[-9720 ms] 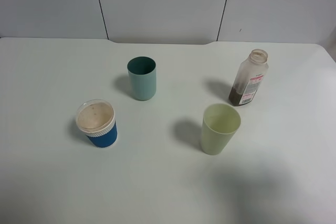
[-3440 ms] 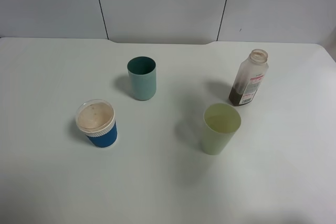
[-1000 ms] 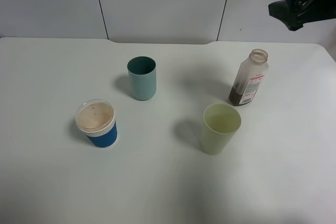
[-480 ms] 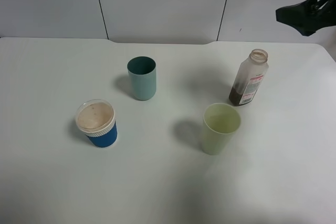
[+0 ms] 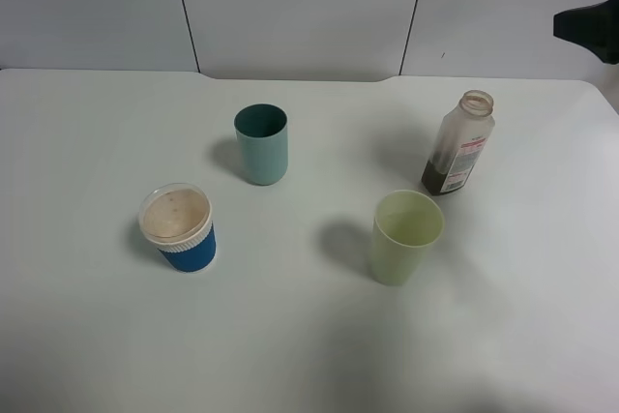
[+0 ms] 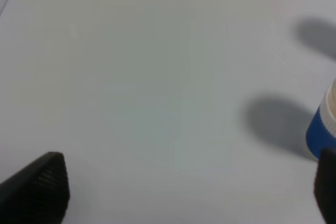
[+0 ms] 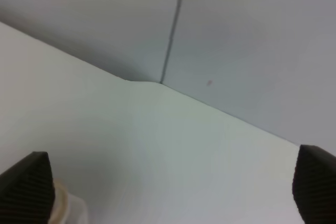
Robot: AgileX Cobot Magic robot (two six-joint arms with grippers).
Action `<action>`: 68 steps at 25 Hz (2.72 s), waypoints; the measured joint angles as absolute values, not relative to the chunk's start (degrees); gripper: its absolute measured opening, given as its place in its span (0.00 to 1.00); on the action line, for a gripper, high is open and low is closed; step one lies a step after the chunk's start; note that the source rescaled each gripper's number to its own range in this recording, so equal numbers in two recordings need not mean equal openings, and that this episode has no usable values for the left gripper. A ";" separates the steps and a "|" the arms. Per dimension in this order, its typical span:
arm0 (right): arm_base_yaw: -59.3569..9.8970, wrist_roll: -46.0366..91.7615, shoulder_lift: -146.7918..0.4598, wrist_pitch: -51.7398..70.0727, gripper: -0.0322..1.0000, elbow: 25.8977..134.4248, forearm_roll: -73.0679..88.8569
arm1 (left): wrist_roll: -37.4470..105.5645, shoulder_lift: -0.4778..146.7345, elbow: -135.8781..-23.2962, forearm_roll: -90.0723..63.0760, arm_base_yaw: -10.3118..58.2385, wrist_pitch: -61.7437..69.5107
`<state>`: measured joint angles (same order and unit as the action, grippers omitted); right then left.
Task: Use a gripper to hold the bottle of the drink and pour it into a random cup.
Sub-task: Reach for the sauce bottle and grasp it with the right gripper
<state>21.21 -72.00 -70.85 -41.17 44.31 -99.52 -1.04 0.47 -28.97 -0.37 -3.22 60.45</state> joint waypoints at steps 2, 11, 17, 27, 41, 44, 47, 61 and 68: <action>21.87 -73.32 -71.71 -40.71 0.85 44.31 -99.57 | -1.04 0.47 -28.97 -0.37 -3.22 60.45; 21.99 -69.12 -81.66 -45.91 0.85 44.31 -99.57 | -1.04 0.47 -28.97 -0.37 -3.22 60.45; 21.99 -59.54 -88.87 -47.14 0.85 44.31 -99.62 | -1.04 0.47 -28.97 -0.37 -3.22 60.45; 21.99 -50.57 -95.65 -46.77 0.85 44.31 -99.62 | -1.04 0.47 -28.97 -0.37 -3.22 60.45; 21.99 -43.17 -104.12 -47.52 0.85 45.62 -99.62 | -1.04 0.47 -28.97 -0.37 -3.22 60.45; 21.92 -42.77 -105.43 -48.18 0.85 47.63 -99.62 | -1.04 0.47 -28.97 -0.37 -3.22 60.45; 21.41 -42.77 -106.83 -49.39 0.85 49.50 -99.57 | -1.04 0.47 -28.97 -0.37 -3.22 60.45; 13.44 -42.74 -117.26 -52.16 0.85 58.41 -99.63 | -1.04 0.47 -28.97 -0.37 -3.22 60.45; 11.94 -42.74 -118.25 -52.54 0.85 59.89 -99.63 | -1.04 0.47 -28.97 -0.37 -3.22 60.45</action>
<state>11.94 -42.74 -118.25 -52.54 59.89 -99.63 -1.04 0.47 -28.97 -0.37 -3.22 60.45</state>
